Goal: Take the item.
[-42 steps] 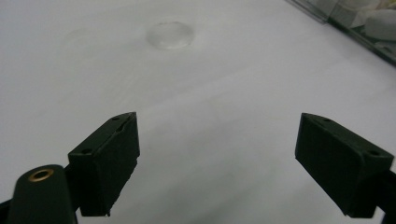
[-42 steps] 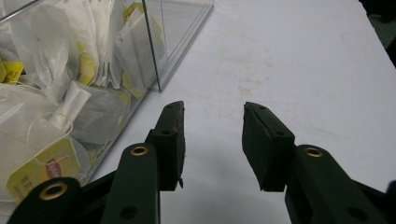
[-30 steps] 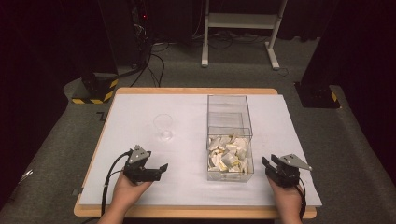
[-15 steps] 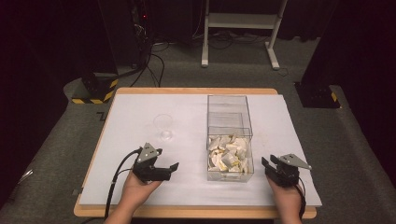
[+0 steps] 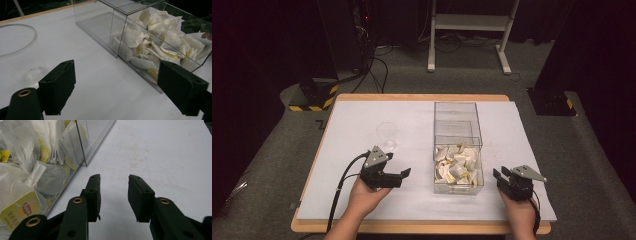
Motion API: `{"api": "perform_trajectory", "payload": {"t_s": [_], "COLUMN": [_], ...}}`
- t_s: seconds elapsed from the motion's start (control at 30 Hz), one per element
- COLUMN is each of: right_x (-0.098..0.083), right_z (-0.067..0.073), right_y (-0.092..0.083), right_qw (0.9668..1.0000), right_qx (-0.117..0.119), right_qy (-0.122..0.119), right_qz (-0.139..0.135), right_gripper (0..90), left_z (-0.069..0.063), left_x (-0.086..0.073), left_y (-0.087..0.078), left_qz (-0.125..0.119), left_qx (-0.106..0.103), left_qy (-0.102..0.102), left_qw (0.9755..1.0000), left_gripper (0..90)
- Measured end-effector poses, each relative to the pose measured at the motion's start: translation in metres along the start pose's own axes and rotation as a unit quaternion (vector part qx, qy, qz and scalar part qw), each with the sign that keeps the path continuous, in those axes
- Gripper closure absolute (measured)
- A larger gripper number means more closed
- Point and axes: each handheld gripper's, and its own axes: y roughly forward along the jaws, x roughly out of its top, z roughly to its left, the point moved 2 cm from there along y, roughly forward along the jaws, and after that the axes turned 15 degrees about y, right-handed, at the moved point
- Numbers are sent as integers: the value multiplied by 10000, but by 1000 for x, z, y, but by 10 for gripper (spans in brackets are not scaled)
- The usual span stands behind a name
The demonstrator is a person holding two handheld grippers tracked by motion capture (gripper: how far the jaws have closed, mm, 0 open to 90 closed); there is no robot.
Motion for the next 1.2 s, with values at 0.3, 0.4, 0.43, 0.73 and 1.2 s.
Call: {"api": "perform_trajectory", "payload": {"t_s": [0.3, 0.4, 0.43, 0.73, 1.2], "right_x": [1, 1, 0, -1, 0], "right_z": [-5, -3, -3, -1, -5], "right_y": [2, 4, 4, 5, 4], "right_qw": [9999, 9999, 9999, 10000, 9999], "right_qx": [-84, -93, -89, -19, 11], "right_qy": [113, 93, 84, 33, 133], "right_qz": [-12, 13, 45, 43, 20], "right_gripper": [619, 615, 615, 611, 606], "left_z": [-5, -9, -11, -31, -52], "left_x": [15, 19, 20, 35, 51], "left_y": [13, 15, 16, 26, 53], "left_qz": [5, -42, -60, -153, -153], "left_qx": [-223, -261, -272, -436, -685], "left_qy": [148, 181, 178, 302, 455], "left_qw": [9996, 9995, 9995, 9985, 9965], "left_gripper": [158, 159, 159, 168, 183]}}
